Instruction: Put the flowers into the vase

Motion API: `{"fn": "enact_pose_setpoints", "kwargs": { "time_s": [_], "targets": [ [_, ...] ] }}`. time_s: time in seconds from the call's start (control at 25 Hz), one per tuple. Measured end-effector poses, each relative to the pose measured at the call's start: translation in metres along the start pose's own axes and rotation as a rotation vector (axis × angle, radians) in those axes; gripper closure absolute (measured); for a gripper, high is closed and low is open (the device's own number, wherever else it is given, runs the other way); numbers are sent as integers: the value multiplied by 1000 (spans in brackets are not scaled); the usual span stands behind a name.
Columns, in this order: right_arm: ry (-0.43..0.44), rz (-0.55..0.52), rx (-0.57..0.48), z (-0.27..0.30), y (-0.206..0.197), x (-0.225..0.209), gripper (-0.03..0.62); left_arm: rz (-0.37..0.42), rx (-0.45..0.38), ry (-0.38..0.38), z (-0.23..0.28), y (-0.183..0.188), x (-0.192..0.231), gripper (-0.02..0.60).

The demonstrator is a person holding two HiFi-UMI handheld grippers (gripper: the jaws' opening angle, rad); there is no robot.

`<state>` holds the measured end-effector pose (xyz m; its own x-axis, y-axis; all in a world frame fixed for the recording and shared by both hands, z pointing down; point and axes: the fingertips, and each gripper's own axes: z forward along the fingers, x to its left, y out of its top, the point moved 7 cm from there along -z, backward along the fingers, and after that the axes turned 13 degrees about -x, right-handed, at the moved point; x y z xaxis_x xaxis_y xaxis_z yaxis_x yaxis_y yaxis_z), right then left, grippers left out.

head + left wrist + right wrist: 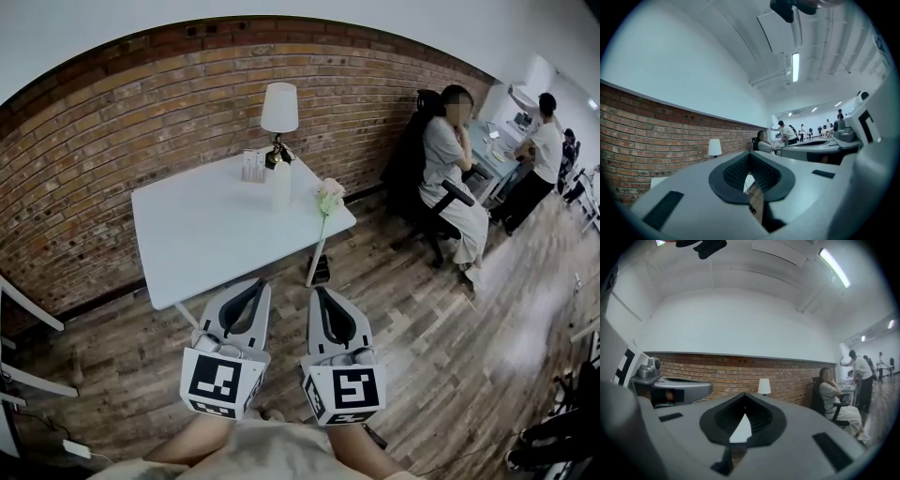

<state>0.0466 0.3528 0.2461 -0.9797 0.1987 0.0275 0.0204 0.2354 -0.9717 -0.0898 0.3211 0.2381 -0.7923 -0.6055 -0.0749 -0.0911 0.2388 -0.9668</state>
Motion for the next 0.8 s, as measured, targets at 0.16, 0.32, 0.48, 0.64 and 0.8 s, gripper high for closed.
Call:
{"fn": "enact_pose_setpoints", "kwargs": {
  "time_s": [0.16,0.32,0.48,0.64,0.8],
  "targets": [
    [4,6,-14,0,-2,-6,588,16,4,1,0,-3,-4,572],
    [5,-1,-20,6,1,-10,588,14,5,15,5,-2,0,572],
    [0,-4,-17,11,-1,-16,588,15,-6,10,14,-2,2,572],
    [-12,-17,-18,17,-4,-21,588,8,-8,-5,23,-6,6,572],
    [-20,-31,-21,32,-10,-25,588,1,-18,-21,39,-13,16,574]
  ]
}}
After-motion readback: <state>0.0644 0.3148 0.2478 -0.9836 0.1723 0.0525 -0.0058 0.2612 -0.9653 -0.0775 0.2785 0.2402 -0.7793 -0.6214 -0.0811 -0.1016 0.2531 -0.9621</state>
